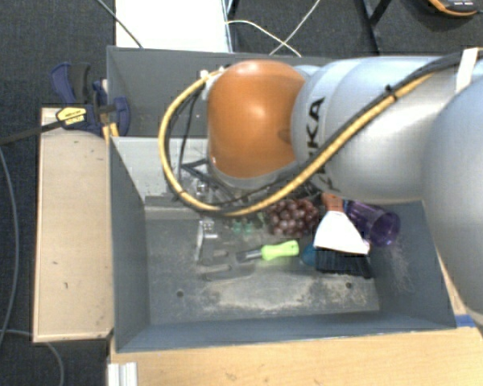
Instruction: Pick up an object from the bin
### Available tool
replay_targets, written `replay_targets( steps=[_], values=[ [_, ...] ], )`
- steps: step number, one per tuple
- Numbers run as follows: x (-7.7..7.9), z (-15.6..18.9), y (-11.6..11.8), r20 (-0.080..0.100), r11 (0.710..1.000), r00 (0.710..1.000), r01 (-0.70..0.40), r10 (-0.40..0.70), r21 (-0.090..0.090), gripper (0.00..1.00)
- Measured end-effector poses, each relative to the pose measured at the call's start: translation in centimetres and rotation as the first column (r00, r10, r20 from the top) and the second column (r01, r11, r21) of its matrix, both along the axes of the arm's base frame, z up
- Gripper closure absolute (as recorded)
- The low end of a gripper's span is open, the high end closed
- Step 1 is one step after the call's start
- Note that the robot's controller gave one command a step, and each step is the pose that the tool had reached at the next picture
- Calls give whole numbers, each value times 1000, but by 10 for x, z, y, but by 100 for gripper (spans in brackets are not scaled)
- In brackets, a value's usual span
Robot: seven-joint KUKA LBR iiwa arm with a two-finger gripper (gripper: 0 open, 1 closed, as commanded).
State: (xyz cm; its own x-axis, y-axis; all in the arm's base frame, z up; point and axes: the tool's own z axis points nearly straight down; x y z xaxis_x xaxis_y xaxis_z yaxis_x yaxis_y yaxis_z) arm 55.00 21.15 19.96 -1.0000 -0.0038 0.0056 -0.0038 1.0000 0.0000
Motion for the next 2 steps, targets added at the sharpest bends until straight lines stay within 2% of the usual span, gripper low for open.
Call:
replay_targets(
  steps=[1,2],
  values=[
    [2,5,-1,8,1000,1000,7,-7,2,0],
    [-14,-101,-90,10,981,981,-194,194,1,0]
  ],
)
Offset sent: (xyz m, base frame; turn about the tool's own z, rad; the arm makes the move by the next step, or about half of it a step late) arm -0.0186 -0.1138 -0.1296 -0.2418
